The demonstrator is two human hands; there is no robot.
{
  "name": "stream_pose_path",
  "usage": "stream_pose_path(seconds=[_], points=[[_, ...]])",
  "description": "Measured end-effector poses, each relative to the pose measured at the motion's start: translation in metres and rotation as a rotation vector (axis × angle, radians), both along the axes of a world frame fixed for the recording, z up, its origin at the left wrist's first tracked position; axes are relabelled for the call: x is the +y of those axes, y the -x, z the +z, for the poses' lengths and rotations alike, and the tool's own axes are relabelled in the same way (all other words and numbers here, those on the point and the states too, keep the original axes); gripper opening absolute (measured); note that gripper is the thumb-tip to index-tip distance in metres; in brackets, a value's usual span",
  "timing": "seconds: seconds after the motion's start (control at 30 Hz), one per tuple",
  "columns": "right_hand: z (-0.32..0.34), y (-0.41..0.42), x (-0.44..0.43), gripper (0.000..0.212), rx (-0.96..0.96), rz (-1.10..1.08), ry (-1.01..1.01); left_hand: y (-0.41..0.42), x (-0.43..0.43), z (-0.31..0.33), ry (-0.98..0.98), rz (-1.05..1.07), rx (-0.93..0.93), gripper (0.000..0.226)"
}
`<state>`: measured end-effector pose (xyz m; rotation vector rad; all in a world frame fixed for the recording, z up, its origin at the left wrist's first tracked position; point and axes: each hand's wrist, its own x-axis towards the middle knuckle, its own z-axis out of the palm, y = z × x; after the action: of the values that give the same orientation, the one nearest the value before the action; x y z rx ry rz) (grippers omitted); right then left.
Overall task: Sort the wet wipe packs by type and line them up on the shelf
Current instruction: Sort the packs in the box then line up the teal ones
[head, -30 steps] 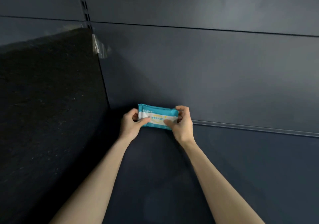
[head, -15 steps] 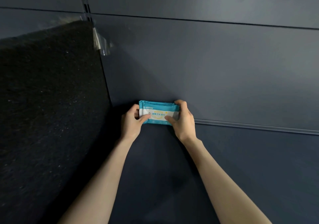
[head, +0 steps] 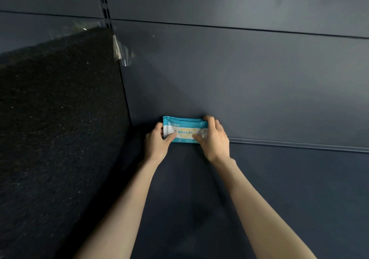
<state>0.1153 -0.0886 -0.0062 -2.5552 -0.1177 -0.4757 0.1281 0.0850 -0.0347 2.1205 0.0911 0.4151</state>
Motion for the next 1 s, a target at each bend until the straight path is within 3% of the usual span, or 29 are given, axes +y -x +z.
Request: stream_pose_path(seconds=[0.1, 0.23, 0.6, 0.8, 1.0], points=[[0.006, 0.007, -0.001, 0.058, 0.012, -0.022, 0.075, 0.009, 0.000, 0.007, -0.078, 0.043, -0.018, 0.034], [0.020, 0.026, -0.008, 0.044, -0.019, -0.017, 0.058, 0.030, 0.002, 0.028, -0.192, 0.061, -0.100, 0.039], [0.049, 0.141, -0.058, 0.032, -0.248, -0.193, 0.011, 0.111, -0.058, 0.082, -0.325, -0.307, -0.448, 0.034], [0.025, 0.247, -0.110, 0.028, -0.282, -0.355, -0.011, 0.191, -0.122, 0.063, -0.337, -0.535, -0.418, 0.034], [-0.026, 0.398, -0.175, 0.026, -0.148, -0.510, -0.005, 0.310, -0.202, 0.009, -0.292, -0.770, -0.277, 0.041]])
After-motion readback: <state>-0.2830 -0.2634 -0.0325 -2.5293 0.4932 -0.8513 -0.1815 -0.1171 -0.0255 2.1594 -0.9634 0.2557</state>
